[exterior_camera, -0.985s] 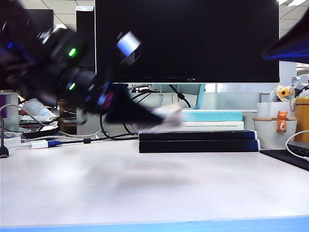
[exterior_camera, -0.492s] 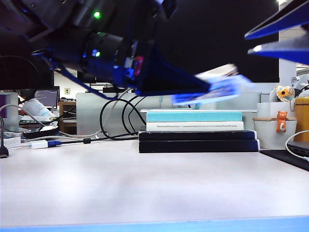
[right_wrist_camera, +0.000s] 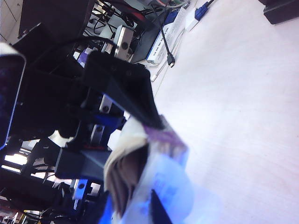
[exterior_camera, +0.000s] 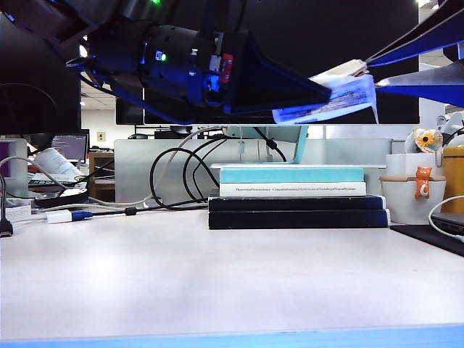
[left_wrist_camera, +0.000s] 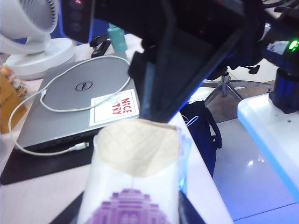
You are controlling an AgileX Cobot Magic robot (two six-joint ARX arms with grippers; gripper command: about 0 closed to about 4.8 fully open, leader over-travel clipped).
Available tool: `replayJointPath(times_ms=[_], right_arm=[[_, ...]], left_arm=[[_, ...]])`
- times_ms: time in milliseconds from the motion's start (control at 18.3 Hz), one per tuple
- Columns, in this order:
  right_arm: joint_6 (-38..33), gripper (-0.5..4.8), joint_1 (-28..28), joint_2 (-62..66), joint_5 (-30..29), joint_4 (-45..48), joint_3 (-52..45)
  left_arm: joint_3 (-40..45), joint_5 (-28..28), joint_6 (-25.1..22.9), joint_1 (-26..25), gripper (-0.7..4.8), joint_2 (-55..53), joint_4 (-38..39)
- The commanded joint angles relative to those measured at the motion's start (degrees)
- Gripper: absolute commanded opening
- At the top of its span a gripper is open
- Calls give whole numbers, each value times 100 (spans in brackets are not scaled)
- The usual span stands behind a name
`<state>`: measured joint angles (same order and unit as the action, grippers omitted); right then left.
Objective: Pick up a packet of tissues from the table with the left hand, then take a tissue from it with the right hand.
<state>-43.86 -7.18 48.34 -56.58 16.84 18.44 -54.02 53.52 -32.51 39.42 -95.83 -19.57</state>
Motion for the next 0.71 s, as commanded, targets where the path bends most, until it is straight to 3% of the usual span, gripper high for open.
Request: replayJointPath(times_ms=[55,711], right_arm=[[35,108,-2,-9,4,57,31],[-76,104,-4,-9,-249,153,31]], left_arm=[[-17,7,17,11,243,9,103],[-17,-81,17,264,242,-50,-48]])
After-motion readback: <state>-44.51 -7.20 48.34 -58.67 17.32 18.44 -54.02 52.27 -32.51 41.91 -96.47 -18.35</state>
